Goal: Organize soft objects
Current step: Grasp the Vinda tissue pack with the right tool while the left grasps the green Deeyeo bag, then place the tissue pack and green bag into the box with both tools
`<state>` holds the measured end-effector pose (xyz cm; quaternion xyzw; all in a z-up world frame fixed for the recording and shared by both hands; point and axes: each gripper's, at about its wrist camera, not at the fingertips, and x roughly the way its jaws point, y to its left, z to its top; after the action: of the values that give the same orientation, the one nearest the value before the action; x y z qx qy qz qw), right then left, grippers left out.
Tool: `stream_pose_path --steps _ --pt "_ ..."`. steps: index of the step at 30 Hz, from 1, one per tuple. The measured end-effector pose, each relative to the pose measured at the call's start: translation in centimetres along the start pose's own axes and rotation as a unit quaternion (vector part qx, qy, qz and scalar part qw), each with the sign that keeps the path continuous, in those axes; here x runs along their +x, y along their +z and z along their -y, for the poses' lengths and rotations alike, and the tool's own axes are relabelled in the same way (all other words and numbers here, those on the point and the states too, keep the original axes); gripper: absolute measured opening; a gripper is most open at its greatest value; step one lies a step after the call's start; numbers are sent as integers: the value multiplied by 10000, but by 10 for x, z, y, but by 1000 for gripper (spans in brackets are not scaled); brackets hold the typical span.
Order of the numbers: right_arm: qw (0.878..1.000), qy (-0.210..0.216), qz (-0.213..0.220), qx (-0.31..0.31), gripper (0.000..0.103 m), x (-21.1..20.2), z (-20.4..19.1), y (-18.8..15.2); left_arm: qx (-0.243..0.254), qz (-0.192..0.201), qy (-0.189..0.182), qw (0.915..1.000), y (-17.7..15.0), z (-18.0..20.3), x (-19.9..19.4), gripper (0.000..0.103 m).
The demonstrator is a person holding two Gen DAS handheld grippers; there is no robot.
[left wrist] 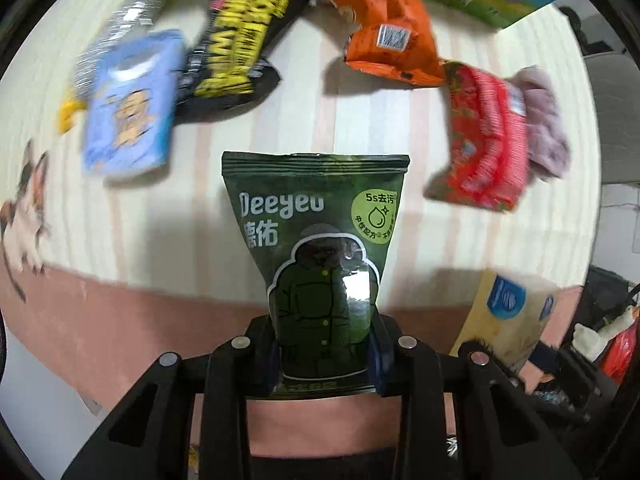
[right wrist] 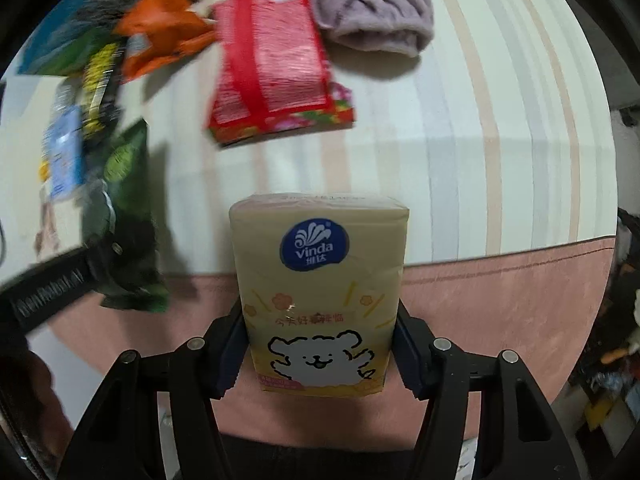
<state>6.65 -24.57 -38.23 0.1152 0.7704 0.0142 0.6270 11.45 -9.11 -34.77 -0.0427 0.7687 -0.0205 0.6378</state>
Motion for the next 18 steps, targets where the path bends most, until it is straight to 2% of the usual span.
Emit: stream_pose_path --steps 4,6,9,13,16,18 --pt "9990 384 152 -197 65 -27 -9 -9 -131 553 -293 9980 -21 -3 -75 30" --pt "9969 558 402 -383 65 -55 -15 -7 -221 881 -526 9945 -17 -3 -117 30" --pt "9924 770 758 -590 65 -109 -30 13 -83 1345 -720 9883 6 -1 -178 30" --pt "9832 956 1319 -828 65 -179 -48 62 31 1771 -779 9811 72 9 -201 30" --pt "9769 883 1709 -931 65 -214 -70 108 -74 1741 -873 9808 127 2 -205 30" --pt "9756 788 1834 -917 65 -219 -88 150 -101 1581 -1016 9821 170 -10 -195 30"
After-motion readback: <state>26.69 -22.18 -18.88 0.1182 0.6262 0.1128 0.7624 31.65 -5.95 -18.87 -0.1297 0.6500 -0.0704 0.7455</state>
